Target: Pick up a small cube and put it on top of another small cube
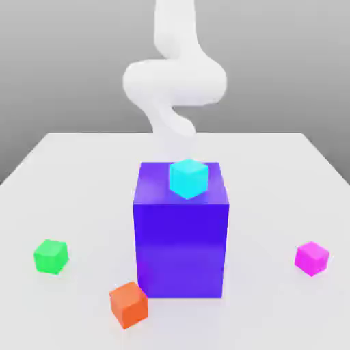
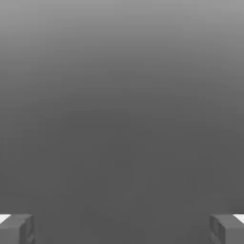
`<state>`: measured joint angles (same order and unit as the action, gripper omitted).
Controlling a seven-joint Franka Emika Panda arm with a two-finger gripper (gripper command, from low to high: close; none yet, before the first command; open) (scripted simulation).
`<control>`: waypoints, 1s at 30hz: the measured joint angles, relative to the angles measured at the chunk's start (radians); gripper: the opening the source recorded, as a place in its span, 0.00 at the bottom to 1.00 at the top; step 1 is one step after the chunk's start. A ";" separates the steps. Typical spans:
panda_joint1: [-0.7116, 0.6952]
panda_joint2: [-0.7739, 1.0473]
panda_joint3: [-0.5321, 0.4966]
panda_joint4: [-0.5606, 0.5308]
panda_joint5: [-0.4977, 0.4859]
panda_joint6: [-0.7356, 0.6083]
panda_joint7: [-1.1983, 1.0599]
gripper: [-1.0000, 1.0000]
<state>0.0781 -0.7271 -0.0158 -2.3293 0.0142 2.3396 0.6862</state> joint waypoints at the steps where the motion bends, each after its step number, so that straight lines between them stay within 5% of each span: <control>1: 0.034 0.032 -0.007 -0.013 0.006 0.017 -0.049 0.50; 20: 0.496 0.585 0.022 -0.233 0.116 0.312 -0.912 0.50; 30: 0.644 0.872 0.083 -0.337 -0.039 0.482 -1.183 0.50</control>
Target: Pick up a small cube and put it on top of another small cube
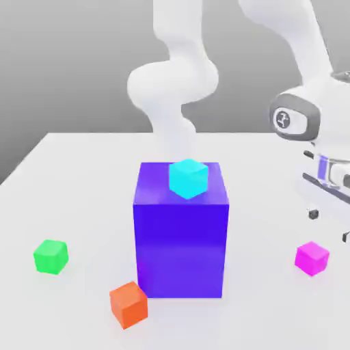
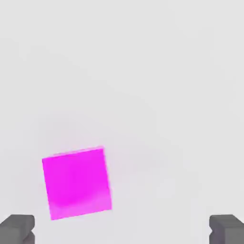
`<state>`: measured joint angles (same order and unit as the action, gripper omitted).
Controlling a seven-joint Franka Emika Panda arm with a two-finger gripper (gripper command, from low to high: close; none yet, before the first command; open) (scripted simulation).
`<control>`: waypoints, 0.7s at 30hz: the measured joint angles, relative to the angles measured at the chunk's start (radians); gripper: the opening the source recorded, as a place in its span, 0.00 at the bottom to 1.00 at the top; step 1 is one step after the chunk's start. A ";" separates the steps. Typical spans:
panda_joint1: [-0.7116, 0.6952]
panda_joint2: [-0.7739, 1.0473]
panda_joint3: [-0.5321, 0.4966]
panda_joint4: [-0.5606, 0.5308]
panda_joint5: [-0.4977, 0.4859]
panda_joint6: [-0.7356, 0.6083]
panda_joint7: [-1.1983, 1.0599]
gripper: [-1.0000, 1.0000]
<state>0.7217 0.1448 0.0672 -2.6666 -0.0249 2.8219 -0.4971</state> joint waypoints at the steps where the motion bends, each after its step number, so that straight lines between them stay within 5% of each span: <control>1: 0.006 0.034 -0.006 0.003 -0.015 0.026 0.002 0.50; 5: 0.030 0.178 -0.032 0.028 -0.044 0.141 0.015 0.50; 6: 0.032 0.202 -0.035 0.032 -0.046 0.159 0.017 0.00; 13: 0.032 0.201 -0.036 0.032 -0.048 0.156 0.018 0.00; 21: 0.001 -0.014 -0.002 0.035 0.014 -0.008 -0.062 0.00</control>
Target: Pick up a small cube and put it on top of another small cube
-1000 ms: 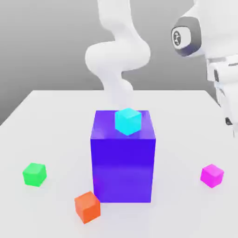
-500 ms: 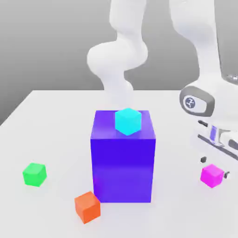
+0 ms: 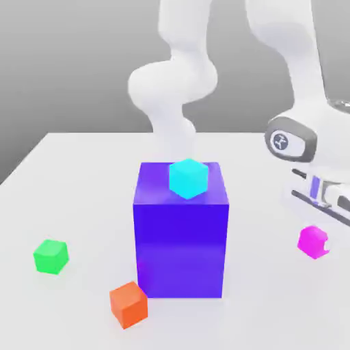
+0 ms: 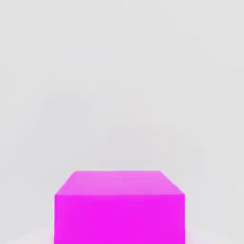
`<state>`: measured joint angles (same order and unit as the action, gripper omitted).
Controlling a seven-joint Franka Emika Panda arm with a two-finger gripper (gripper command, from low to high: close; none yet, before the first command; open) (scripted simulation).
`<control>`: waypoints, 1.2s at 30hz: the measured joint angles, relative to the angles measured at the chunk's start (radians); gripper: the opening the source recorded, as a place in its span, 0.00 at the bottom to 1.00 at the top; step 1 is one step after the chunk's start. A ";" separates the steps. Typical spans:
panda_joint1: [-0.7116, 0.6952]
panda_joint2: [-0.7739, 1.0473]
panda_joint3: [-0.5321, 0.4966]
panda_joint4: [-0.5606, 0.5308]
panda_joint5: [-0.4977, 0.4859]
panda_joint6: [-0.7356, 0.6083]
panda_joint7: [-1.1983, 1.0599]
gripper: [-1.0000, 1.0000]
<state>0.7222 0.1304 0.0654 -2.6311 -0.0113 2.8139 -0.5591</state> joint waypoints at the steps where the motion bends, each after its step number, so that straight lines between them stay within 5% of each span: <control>1: -0.018 -0.011 -0.008 0.016 0.007 -0.005 -0.041 0.00; 10: -0.272 -0.092 -0.112 0.139 0.052 -0.035 -0.481 0.00; 28: -0.961 -0.215 -0.462 -0.035 -0.039 -0.136 -1.392 0.00; 36: -1.023 -0.160 -0.520 -0.109 0.000 -0.095 -1.550 0.00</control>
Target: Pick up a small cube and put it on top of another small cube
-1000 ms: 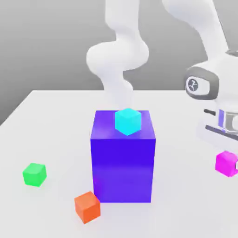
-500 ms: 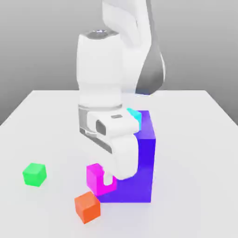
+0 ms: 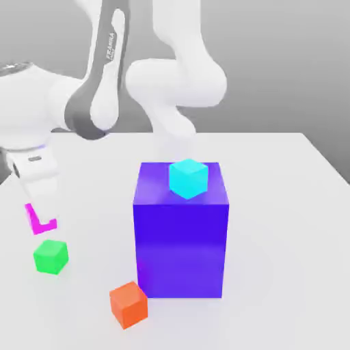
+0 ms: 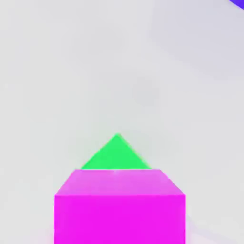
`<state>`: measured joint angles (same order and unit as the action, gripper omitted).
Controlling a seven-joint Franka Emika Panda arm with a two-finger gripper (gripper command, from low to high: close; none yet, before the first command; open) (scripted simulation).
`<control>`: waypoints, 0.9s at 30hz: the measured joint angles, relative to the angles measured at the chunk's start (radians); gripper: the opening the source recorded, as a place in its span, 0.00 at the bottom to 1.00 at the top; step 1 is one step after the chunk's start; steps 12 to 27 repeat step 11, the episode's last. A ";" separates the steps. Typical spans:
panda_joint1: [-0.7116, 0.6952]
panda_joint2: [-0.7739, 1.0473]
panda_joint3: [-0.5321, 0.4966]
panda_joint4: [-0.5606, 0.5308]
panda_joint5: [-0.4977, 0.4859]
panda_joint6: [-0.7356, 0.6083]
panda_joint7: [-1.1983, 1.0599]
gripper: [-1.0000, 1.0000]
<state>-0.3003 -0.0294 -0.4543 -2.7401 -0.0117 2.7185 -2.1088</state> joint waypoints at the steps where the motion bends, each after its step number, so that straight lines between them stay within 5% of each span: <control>1: 0.001 0.016 0.004 0.001 0.020 0.014 -0.015 0.00; 9: -0.021 0.168 0.063 0.005 0.213 0.141 -0.154 0.00; 10: -0.026 0.181 0.072 0.005 0.231 0.153 -0.166 1.00; 27: -0.027 0.181 0.072 0.005 0.231 0.153 -0.166 1.00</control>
